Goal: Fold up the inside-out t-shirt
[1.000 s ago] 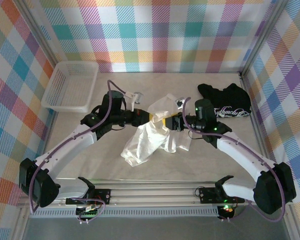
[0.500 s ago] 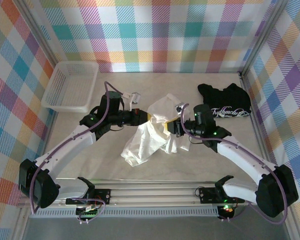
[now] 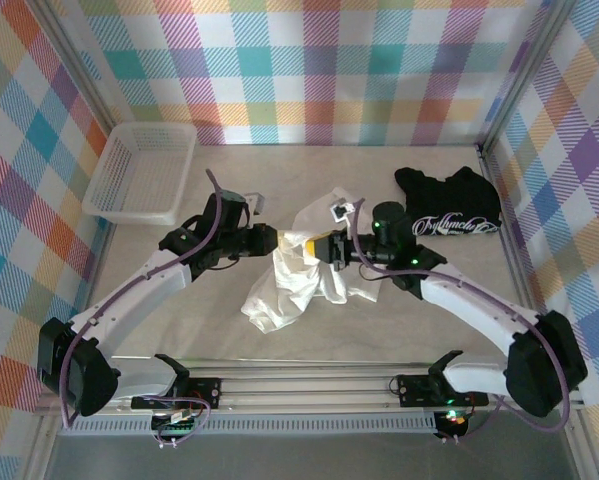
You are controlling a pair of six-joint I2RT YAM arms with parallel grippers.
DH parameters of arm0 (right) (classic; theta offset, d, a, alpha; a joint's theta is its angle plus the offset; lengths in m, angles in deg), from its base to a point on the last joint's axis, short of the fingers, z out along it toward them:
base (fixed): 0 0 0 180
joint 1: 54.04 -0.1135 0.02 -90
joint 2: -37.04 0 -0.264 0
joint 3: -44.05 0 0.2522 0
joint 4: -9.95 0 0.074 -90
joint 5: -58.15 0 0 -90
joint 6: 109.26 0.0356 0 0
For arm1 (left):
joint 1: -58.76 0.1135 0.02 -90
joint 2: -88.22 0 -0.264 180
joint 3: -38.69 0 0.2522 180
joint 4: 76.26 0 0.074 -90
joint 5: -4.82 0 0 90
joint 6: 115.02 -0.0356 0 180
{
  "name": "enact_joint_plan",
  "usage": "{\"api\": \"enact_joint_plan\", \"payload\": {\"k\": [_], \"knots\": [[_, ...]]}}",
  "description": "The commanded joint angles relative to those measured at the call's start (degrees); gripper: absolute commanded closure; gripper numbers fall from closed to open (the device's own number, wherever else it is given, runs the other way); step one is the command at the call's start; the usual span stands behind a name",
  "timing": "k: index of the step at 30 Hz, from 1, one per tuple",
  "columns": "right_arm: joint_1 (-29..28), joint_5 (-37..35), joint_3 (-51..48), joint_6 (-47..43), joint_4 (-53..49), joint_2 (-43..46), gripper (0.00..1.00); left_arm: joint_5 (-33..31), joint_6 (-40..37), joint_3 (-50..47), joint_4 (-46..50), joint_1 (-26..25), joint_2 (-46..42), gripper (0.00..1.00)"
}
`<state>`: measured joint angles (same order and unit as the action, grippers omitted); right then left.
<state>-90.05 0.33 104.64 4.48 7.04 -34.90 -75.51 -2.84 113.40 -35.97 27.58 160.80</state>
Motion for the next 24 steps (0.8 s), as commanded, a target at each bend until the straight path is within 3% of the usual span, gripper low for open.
{"api": "enact_joint_plan", "payload": {"k": [1, 4, 9, 18, 24], "knots": [[-1.9, 0.5, 3.3, 4.4, 6.3, -3.3, 1.00, -6.0, -1.6, -2.3, 3.7, 0.7, -2.6, 0.69], [-3.0, -0.8, 4.7, 6.1, 7.5, -6.4, 1.00, -5.9, -1.4, -4.9, 3.8, 0.4, -5.6, 0.61], [-3.4, -2.9, 5.8, 7.9, 7.8, -9.1, 1.00, -4.6, 0.4, -8.0, 3.2, -1.6, -10.2, 0.58], [-3.4, -4.6, 6.2, 8.7, 6.9, -9.5, 1.00, 1.2, 2.0, -9.8, -3.7, -5.9, -8.9, 0.66], [-3.4, -4.8, 5.8, 8.4, 6.2, -8.8, 1.00, -2.5, 0.4, -7.0, -4.8, -6.1, -5.0, 0.65]]}}
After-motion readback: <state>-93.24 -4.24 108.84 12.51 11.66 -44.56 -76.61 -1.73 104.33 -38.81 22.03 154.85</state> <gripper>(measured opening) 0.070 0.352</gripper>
